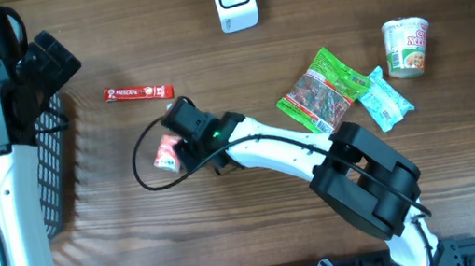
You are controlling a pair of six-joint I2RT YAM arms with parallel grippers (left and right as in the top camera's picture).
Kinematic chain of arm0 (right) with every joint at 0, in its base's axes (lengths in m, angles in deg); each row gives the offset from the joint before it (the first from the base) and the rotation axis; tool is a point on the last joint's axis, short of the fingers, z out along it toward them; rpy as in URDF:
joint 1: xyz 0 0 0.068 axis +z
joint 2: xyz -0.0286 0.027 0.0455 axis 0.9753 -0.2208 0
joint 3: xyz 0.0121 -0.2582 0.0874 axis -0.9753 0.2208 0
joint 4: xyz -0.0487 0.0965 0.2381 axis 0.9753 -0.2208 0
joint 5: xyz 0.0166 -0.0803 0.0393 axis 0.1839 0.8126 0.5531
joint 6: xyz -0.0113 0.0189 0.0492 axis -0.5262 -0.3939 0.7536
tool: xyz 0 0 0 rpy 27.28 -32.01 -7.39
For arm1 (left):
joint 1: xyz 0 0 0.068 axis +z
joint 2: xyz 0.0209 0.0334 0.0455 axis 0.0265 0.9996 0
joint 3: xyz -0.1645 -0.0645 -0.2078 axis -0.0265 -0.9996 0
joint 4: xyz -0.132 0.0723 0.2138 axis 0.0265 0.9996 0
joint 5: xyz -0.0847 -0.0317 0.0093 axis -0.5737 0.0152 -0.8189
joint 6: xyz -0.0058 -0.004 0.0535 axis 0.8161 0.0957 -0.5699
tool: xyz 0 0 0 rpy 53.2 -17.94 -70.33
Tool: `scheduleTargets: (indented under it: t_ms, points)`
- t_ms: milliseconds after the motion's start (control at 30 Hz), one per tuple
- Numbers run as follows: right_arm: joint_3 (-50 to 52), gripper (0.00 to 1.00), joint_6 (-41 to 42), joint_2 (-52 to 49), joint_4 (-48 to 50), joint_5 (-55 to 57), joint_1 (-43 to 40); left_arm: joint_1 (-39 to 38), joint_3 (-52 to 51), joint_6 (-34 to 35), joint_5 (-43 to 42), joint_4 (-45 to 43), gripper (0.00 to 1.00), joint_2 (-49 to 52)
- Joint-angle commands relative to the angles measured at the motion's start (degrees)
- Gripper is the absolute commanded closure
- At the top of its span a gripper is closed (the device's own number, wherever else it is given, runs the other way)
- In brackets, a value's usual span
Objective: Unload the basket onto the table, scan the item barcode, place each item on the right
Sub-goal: 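Lower the right gripper onto the orange box and grasp it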
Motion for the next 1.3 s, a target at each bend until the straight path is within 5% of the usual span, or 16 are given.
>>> scheduleTargets:
  t_ms: [0, 133, 200, 333, 633, 800, 967, 1133, 1267]
  points:
    - [0.2, 0.69, 0.3, -0.9, 5.4, 11.0, 0.1, 0.2, 0.6, -0.5, 0.5, 0.0, 0.0, -0.2]
    - [-0.6, 0.54, -3.6, 0.4, 7.0, 10.8, 0.0, 0.2, 0.6, -0.5, 0.5, 0.0, 0.0, -0.2]
    - [-2.9, 0.5, 5.2, 2.9, 4.2, 10.7, 0.2, 0.2, 0.6, -0.5, 0.5, 0.0, 0.0, -0.2]
    - [-3.5, 0.0, 16.9, 4.7, 1.9, 5.2, 2.3, 0.2, 0.6, -0.5, 0.5, 0.0, 0.0, -0.2]
    - [-0.8, 0.0, 28.0, -4.5, 5.8, 19.4, 8.8, 0.2, 0.6, -0.5, 0.5, 0.0, 0.0, -0.2]
    - [-0.8, 0.0, 27.5, -5.3, 2.4, 21.4, 8.3, 0.2, 0.6, -0.5, 0.5, 0.0, 0.0, -0.2]
    - [-0.8, 0.0, 14.3, -2.3, -6.1, 19.6, 3.6, 0.2, 0.6, -0.5, 0.5, 0.0, 0.0, -0.2]
    - [-1.2, 0.01, -3.7, -1.3, -3.4, 16.0, 2.6, 0.2, 0.6, -0.5, 0.5, 0.0, 0.0, -0.2]
    - [-1.4, 0.2, -7.6, -1.4, -3.3, 15.4, 2.6, 0.2, 0.6, -0.5, 0.5, 0.0, 0.0, -0.2]
